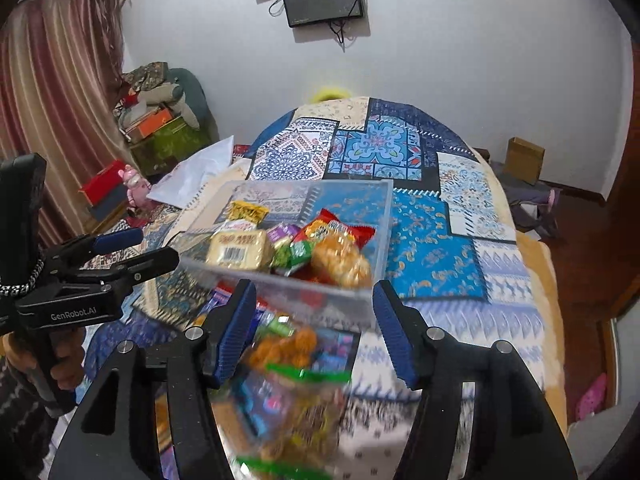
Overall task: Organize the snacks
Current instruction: 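Grasp the rice cake pack with the left gripper while the right grasps the cracker tube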
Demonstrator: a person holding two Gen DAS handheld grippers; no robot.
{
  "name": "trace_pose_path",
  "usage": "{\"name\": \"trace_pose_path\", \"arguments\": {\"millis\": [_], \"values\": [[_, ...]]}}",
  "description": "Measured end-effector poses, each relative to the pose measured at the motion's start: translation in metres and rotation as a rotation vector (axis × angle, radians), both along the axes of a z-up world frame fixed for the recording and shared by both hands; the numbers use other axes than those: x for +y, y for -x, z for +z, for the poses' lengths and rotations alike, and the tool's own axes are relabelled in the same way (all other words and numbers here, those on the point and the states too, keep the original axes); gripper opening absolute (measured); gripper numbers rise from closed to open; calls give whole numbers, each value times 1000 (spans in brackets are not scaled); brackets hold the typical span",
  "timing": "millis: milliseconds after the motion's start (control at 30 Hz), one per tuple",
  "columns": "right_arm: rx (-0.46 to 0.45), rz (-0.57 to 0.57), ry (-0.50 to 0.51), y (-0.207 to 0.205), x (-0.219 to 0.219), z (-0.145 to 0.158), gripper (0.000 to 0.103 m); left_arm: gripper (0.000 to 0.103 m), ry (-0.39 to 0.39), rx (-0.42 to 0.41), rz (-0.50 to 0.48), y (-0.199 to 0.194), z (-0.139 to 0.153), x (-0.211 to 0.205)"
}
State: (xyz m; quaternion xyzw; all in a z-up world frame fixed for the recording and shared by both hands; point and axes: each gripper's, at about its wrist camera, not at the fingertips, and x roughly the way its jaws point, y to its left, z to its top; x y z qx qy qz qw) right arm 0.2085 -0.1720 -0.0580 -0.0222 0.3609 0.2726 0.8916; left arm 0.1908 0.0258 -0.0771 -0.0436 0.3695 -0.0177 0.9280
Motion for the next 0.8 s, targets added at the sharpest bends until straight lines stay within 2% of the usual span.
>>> {"name": "trace_pose_path", "arguments": {"millis": [200, 333, 600, 800], "values": [[12, 26, -6, 41, -2, -4, 57, 84, 5, 39, -7, 46, -15, -3], [47, 63, -8, 62, 5, -19, 57, 84, 5, 86, -16, 69, -33, -8], [169, 138, 1, 74, 25, -62, 57, 84, -1, 143, -21, 98, -64, -13], [185, 152, 62, 70, 38, -82, 56, 84, 34, 179, -22, 106, -80, -13]]}}
